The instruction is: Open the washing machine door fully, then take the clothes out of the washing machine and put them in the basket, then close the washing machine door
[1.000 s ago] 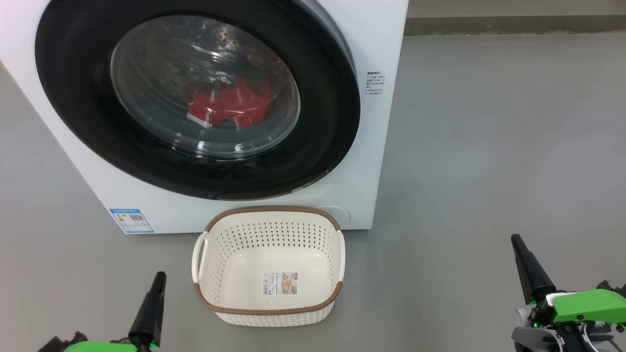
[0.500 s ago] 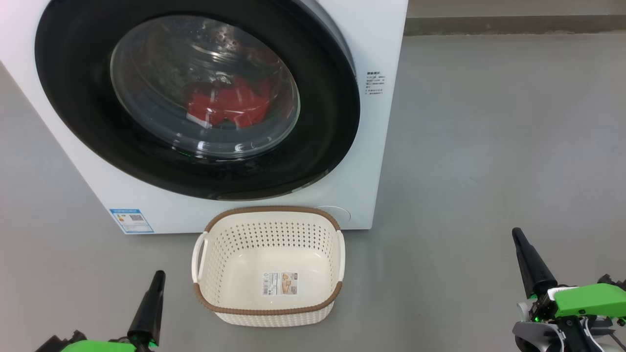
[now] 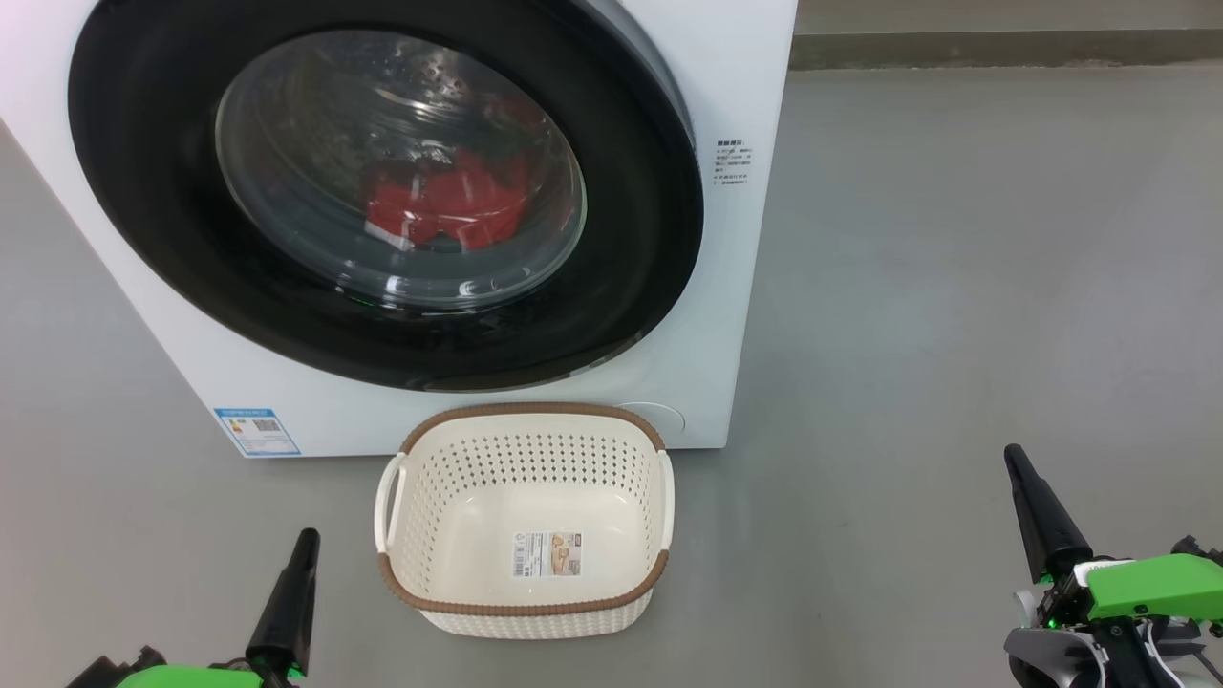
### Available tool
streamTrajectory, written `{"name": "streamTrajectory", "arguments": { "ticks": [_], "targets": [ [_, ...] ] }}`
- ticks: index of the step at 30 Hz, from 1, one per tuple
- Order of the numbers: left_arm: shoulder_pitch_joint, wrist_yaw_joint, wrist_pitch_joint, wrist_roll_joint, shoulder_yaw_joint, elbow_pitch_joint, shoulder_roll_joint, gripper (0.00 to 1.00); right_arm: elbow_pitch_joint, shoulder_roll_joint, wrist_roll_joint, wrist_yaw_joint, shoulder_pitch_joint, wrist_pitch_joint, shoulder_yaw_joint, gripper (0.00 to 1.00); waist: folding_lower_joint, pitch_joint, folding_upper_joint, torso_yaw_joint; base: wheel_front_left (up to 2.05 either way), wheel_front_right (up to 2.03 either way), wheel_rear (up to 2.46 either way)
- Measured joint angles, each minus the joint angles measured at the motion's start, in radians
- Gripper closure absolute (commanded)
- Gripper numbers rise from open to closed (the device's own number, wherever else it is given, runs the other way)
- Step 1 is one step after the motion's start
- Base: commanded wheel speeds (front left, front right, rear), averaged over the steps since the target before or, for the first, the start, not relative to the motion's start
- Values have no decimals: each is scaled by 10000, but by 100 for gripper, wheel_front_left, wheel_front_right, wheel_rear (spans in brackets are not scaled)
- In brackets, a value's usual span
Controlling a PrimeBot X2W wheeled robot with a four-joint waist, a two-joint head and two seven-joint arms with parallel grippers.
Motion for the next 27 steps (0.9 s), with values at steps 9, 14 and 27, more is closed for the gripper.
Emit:
{"name": "streamTrajectory", "arguments": {
  "ticks": [9, 14, 27],
  "targets": [
    [0, 0, 71, 4, 36, 0, -8, 100, 0, 10, -4, 0, -1, 15, -46, 100, 0, 0, 0, 0, 0, 0, 0],
    [0, 0, 73, 15, 59, 0, -12, 100, 2, 21, -19, 0, -1, 56, -71, 100, 0, 0, 0, 0, 0, 0, 0],
    [0, 0, 86, 27, 105, 0, -33, 100, 2, 31, -50, 0, -1, 86, -102, 100, 0, 0, 0, 0, 0, 0, 0]
  ]
}}
